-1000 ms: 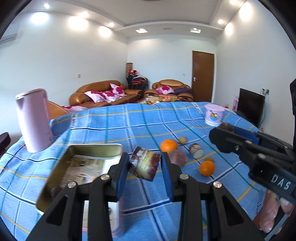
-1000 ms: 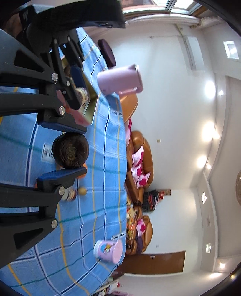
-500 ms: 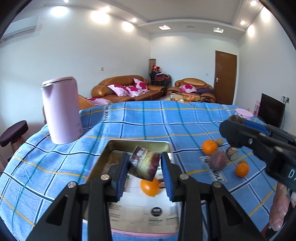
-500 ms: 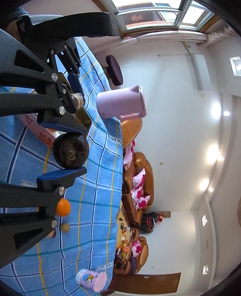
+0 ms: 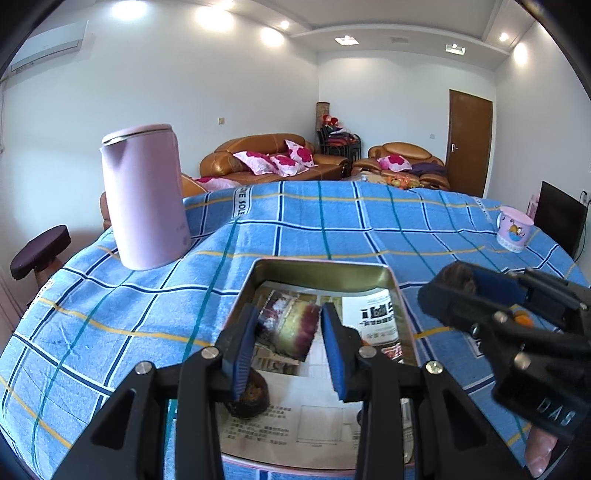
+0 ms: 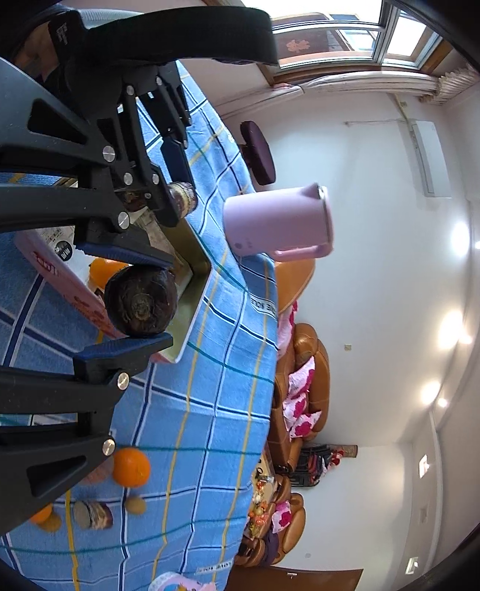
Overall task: Organize fruits
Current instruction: 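Lower the jar into the tin box with the left tool while the right tool lowers the dark fruit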
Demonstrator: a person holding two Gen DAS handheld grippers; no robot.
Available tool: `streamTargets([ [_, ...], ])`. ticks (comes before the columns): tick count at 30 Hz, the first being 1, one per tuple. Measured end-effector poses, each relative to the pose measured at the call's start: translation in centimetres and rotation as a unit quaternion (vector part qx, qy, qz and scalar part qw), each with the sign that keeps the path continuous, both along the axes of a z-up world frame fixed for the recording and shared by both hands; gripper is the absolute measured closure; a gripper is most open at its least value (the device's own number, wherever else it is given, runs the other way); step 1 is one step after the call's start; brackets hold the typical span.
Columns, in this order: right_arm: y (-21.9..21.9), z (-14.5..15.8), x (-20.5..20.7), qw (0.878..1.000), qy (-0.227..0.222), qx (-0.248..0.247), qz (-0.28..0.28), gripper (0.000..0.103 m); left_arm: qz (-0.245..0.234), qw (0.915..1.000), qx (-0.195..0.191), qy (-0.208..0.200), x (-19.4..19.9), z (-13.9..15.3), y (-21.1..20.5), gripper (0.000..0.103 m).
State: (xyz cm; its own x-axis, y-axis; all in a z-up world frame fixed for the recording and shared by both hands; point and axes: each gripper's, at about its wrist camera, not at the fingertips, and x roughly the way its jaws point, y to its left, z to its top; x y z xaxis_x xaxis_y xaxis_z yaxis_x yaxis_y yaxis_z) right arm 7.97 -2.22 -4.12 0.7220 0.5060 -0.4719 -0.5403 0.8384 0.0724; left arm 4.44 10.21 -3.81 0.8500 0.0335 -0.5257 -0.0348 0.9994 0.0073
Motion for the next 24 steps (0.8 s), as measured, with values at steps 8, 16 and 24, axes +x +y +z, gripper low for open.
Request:
streamTargets([
  [8,1.4,-1.4,0.2,1.0,0.017,-0.007,0.013,0.064,0.003,0.9999,0.001,0.012,0.5,-0.7,0.4,0.067],
  [16,1.9,-2.2,0.2,0.999,0.027,-0.011,0.021,0.064,0.007,0.9997,-0.004,0.022,1.1,-1.3,0.9,0.067],
  [24,2.3,-2.7,0.5,0.999,0.035,-0.016,0.024,0.064,0.01,0.9994,-0.007,0.032,1.6,-1.8,1.2,0.067],
])
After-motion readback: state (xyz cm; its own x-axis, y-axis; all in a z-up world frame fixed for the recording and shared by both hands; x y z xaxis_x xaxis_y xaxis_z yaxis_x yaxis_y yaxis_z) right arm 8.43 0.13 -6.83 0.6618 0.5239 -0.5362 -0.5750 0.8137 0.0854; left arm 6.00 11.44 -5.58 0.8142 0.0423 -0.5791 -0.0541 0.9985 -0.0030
